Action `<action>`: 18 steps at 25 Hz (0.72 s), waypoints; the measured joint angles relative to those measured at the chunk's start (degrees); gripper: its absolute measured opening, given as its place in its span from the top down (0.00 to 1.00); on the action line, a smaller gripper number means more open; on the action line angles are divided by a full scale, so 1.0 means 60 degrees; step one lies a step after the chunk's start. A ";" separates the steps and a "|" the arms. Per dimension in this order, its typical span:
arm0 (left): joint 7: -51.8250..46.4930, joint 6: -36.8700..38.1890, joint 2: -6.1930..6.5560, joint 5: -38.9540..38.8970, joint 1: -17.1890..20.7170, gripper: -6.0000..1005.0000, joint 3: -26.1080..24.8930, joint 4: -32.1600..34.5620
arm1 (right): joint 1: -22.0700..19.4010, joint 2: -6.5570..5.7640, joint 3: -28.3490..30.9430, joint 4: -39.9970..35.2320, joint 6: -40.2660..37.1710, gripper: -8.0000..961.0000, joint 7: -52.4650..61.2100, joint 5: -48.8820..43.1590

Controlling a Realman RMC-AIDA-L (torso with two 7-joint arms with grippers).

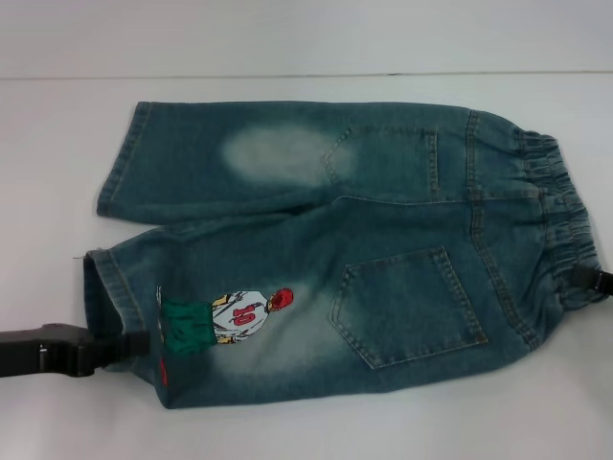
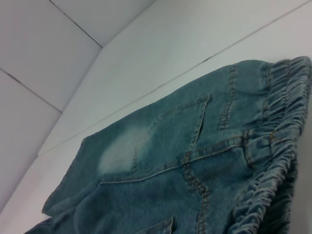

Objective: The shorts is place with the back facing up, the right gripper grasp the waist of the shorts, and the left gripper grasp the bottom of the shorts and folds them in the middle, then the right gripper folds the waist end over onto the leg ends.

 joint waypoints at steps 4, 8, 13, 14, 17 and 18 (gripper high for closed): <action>0.0033 0.0005 0.0012 -0.0067 0.0010 0.98 -0.0006 -0.0006 | -0.0088 -0.0102 0.0034 -0.0005 -0.0138 0.94 0.0065 0.0029; 0.0100 0.0010 0.0070 -0.0241 0.0075 0.98 -0.0022 -0.0010 | -0.0195 -0.0217 0.0307 -0.0018 -0.0246 0.94 0.0073 0.0047; 0.0202 0.0098 0.0102 -0.0453 0.0181 0.98 -0.0074 -0.0022 | -0.0298 -0.0245 0.0596 -0.0018 -0.0409 0.94 0.0007 0.0053; 0.0241 0.0135 0.0102 -0.0474 0.0201 0.98 -0.0086 -0.0023 | -0.0311 -0.0246 0.0603 -0.0019 -0.0423 0.94 0.0005 0.0053; 0.0339 0.0207 0.0106 -0.0573 0.0236 0.98 -0.0097 -0.0023 | -0.0357 -0.0245 0.0607 -0.0018 -0.0580 0.94 0.0005 0.0044; 0.0354 0.0269 0.0119 -0.0654 0.0237 0.98 -0.0098 -0.0023 | -0.0382 -0.0244 0.0608 -0.0018 -0.0651 0.94 0.0004 0.0033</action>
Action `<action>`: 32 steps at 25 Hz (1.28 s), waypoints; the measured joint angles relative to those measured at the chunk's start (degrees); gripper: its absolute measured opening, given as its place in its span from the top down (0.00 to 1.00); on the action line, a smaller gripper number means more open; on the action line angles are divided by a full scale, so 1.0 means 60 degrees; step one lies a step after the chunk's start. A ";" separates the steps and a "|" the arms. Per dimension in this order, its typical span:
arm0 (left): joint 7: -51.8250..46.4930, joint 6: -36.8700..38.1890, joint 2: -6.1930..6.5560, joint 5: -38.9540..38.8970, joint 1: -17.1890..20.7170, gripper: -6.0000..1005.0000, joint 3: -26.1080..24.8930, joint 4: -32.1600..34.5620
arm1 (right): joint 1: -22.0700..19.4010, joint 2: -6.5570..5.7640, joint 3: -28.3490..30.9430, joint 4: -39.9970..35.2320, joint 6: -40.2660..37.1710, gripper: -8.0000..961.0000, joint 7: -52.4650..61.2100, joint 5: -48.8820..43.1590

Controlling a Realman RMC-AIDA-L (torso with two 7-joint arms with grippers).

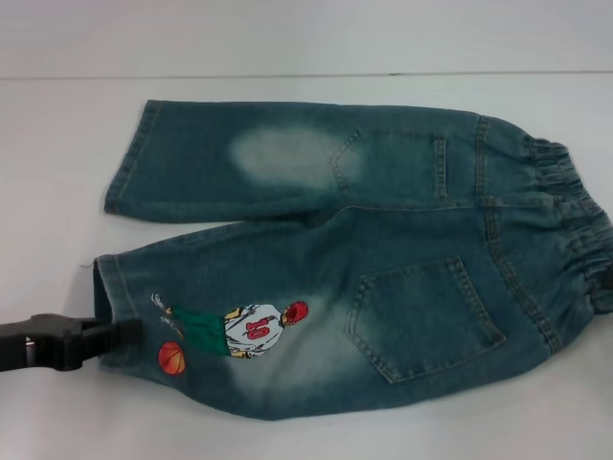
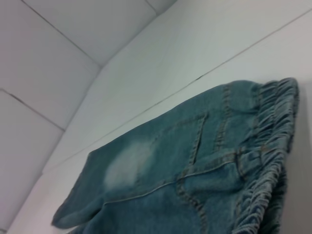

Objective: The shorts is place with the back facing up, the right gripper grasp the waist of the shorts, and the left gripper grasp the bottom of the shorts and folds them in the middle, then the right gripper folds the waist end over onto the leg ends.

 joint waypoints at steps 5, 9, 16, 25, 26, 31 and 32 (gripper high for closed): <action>0.0055 0.0228 0.0027 -0.0357 0.0132 0.98 -0.0026 0.0001 | -0.0230 0.0024 0.0071 0.0003 -0.0343 0.93 -0.0047 0.0018; 0.0137 0.0603 0.0028 -0.0460 0.0233 0.98 -0.0199 0.0035 | -0.0405 0.0020 0.0269 0.0005 -0.0659 0.93 -0.0065 0.0020; 0.0261 0.1440 0.0078 -0.0471 0.0460 0.98 -0.1003 0.0123 | -0.0870 -0.0015 0.0655 -0.0244 -0.1083 0.92 -0.0012 -0.0027; 0.0530 0.1712 0.0089 -0.0543 0.0514 0.98 -0.1120 0.0108 | -0.1039 -0.0058 0.0897 -0.0550 -0.1057 0.91 0.0305 -0.0102; 0.0525 0.1564 0.0121 -0.0611 0.0408 0.98 -0.1120 0.0066 | -0.0964 -0.0059 0.1011 -0.0549 -0.1047 0.91 0.0344 -0.0094; 0.0315 0.0498 0.0424 -0.0955 -0.0679 0.98 -0.1133 -0.0437 | -0.0201 -0.0009 0.1841 -0.0488 -0.1006 0.91 0.0434 0.0314; 0.0281 0.0147 0.0497 -0.0999 -0.0946 0.98 -0.1121 -0.0582 | -0.0033 0.0000 0.1899 -0.0480 -0.0924 0.91 0.0454 0.0469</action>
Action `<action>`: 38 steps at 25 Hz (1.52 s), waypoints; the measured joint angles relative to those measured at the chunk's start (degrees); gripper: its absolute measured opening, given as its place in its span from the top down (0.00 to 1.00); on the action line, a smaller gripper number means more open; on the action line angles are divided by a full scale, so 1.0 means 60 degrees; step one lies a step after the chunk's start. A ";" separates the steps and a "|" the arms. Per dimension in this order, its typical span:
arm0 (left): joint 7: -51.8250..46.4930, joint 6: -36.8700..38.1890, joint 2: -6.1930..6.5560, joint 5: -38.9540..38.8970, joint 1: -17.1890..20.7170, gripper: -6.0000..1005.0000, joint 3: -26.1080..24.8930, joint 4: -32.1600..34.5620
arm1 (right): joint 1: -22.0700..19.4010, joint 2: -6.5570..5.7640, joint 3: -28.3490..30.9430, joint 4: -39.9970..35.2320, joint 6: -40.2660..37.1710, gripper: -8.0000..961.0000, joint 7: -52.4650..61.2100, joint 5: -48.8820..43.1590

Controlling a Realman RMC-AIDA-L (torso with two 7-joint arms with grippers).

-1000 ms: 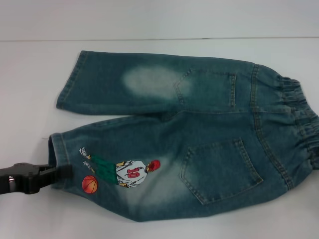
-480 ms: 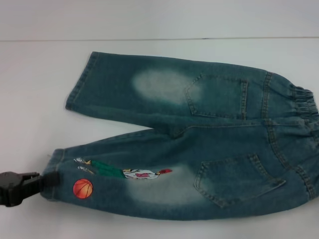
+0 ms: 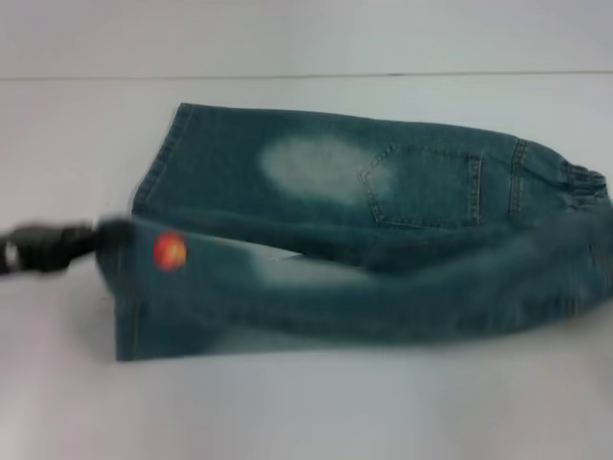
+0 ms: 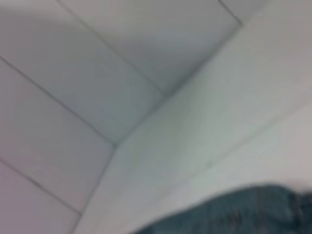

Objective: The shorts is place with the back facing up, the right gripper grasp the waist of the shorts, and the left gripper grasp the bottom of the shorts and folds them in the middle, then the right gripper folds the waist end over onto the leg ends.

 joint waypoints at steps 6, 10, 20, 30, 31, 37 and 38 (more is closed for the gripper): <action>0.0004 -0.2163 0.0160 -0.0028 -0.1347 0.98 0.0086 -0.1068 | 0.0804 0.0063 0.0103 0.0546 0.0766 0.90 0.0000 0.1135; 0.0101 -0.3179 0.0084 -0.0079 -0.1909 0.98 0.0192 -0.1264 | 0.1216 0.0241 0.0100 0.0734 0.1577 0.90 -0.0254 0.2067; 0.0285 -0.6634 -0.0080 -0.0558 -0.2771 0.97 0.1456 -0.1831 | 0.2094 0.0462 0.0045 0.1477 0.4013 0.89 -0.1473 0.3072; 0.0501 -0.9661 -0.0272 -0.0607 -0.3440 0.95 0.2879 -0.2696 | 0.2405 0.0994 0.0044 0.1691 0.5396 0.88 -0.2816 0.3535; 0.0502 -0.9923 -0.0327 -0.0607 -0.3471 0.95 0.2966 -0.2743 | 0.2479 0.1042 0.0033 0.1772 0.5569 0.88 -0.3060 0.3546; 0.0591 -1.1285 -0.0851 -0.0610 -0.3473 0.94 0.3383 -0.2427 | 0.2939 0.1145 -0.0322 0.2156 0.7073 0.88 -0.4145 0.3393; 0.0590 -1.1327 -0.0859 -0.0610 -0.3471 0.94 0.3464 -0.2425 | 0.2996 0.1164 -0.0450 0.2158 0.7382 0.88 -0.4171 0.3375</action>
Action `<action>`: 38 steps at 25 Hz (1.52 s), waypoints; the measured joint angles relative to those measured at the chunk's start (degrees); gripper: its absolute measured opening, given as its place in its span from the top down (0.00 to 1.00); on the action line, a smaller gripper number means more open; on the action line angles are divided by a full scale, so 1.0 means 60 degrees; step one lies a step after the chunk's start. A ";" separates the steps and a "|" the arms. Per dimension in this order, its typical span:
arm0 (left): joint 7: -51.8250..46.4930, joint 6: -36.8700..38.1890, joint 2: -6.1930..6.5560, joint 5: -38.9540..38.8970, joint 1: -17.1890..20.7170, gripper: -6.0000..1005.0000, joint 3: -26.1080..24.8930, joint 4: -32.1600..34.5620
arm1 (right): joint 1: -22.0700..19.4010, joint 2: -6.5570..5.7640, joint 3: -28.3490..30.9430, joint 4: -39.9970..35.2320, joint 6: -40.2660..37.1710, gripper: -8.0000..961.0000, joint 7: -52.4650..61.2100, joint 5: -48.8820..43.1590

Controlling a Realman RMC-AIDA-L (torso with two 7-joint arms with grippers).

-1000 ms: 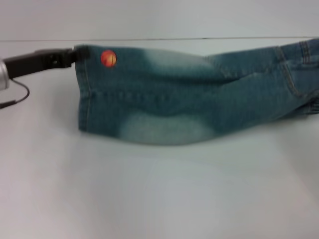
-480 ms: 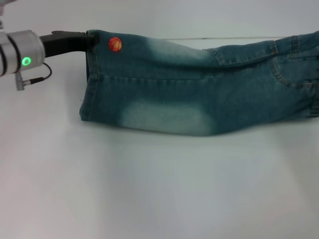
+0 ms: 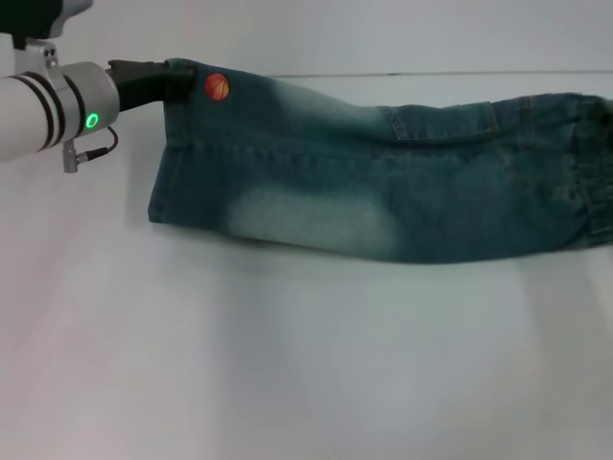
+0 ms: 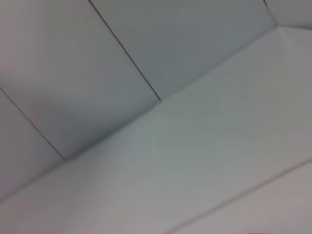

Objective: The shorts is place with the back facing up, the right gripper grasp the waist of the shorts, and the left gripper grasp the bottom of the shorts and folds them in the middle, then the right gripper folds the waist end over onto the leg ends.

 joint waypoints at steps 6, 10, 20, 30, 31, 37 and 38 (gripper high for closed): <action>-0.0038 -0.0028 0.0010 0.0005 0.0002 0.80 0.0370 0.0124 | -0.0018 0.0016 -0.0562 -0.0085 0.0536 0.80 -0.0002 0.0003; -0.0119 -0.0017 0.0026 0.0092 0.0064 0.56 0.0906 0.0263 | -0.0266 -0.0028 -0.0598 -0.0169 0.0292 0.64 0.0206 -0.0019; -0.1049 0.0730 0.0142 0.0476 0.0857 0.22 0.1946 0.1371 | -0.1071 -0.0096 -0.0628 -0.0439 -0.0684 0.23 0.0596 -0.0003; -0.1440 0.2587 -0.0014 0.0468 0.1964 0.11 0.1910 0.3040 | -0.1429 -0.0099 -0.0630 -0.0512 -0.1069 0.00 0.0594 -0.0020; -0.1437 0.2682 -0.0055 0.0317 0.2158 0.11 0.1946 0.3230 | -0.1523 -0.0093 -0.0627 -0.0605 -0.1192 0.00 0.0589 -0.0023; -0.0308 0.3272 -0.0119 -0.1894 0.3022 0.11 0.2764 0.3280 | -0.1853 0.0000 -0.0663 -0.1186 -0.1361 0.01 0.0594 -0.0080; 0.0087 0.3294 -0.0119 -0.2319 0.3109 0.11 0.2924 0.3168 | -0.1838 -0.0033 -0.0695 -0.1172 -0.1294 0.01 0.0608 -0.0122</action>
